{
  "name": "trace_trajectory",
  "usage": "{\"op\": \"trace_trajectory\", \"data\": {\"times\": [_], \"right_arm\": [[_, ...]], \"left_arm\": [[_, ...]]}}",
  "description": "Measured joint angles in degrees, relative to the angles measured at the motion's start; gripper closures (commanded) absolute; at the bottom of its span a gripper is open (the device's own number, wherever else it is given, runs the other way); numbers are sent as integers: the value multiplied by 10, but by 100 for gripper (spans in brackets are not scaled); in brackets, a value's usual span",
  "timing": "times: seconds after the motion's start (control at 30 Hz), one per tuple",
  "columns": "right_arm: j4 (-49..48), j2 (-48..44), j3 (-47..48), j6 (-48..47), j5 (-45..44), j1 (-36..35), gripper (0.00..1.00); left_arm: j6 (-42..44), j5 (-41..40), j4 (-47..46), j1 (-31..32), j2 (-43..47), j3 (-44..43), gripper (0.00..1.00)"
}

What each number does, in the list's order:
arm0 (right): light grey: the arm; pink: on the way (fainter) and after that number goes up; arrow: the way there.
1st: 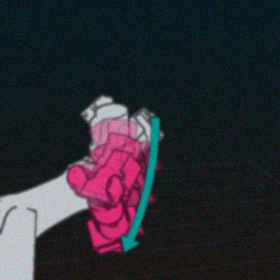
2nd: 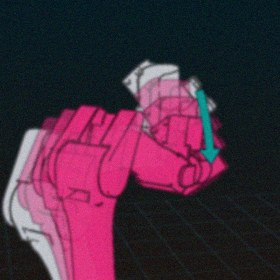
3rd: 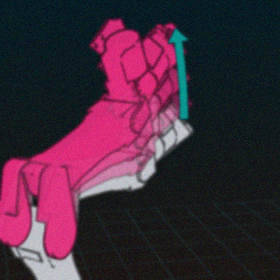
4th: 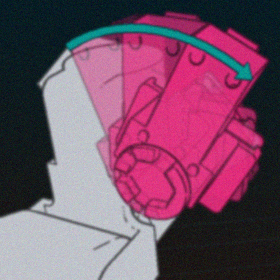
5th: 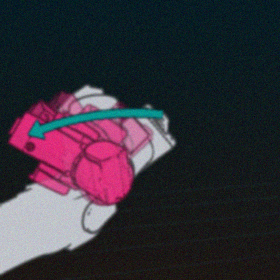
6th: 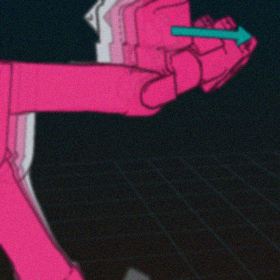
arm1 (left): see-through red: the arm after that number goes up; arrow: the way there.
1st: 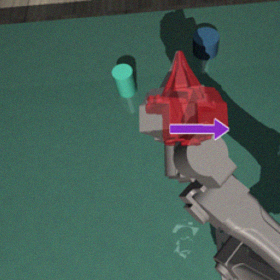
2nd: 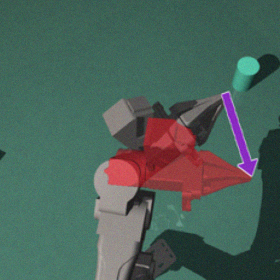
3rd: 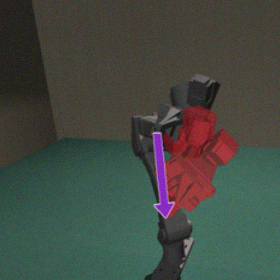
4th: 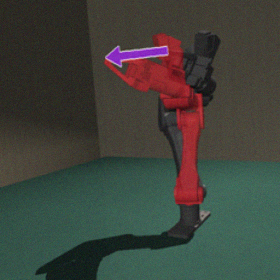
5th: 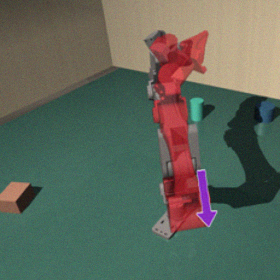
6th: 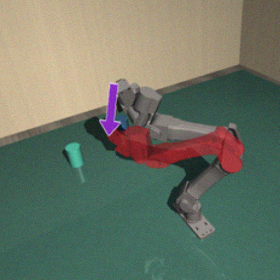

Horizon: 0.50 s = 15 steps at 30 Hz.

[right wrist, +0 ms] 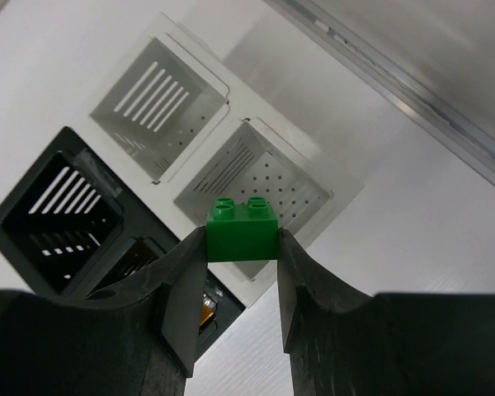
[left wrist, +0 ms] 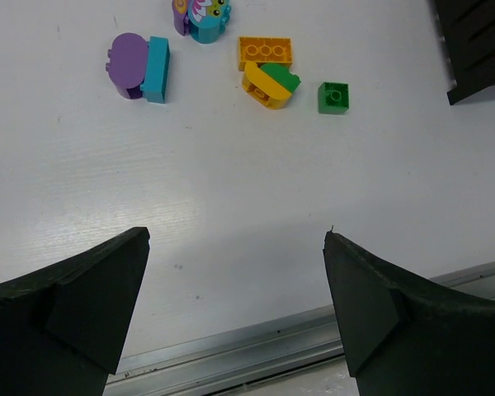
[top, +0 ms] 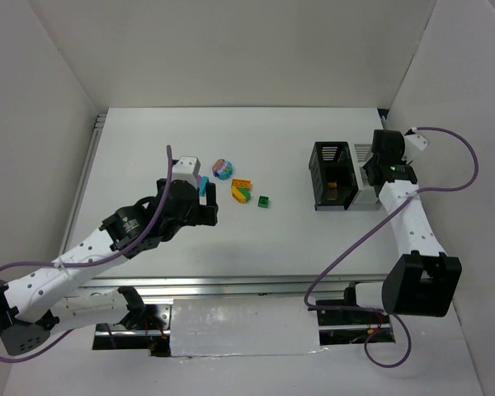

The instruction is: Sort the legos into containers by color

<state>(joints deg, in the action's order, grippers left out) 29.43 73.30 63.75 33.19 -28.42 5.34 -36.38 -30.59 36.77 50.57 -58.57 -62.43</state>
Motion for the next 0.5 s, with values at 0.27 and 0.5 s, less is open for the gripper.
{"op": "trace_trajectory", "data": {"times": [0.27,0.5], "right_arm": [[-2,31,5,-3,7,7,68],[-2,60,34,-7,10,9,14]], "left_arm": [[2,25,-7,-2,-4,0,0],[2,35,-7,-2,-3,0,0]]}}
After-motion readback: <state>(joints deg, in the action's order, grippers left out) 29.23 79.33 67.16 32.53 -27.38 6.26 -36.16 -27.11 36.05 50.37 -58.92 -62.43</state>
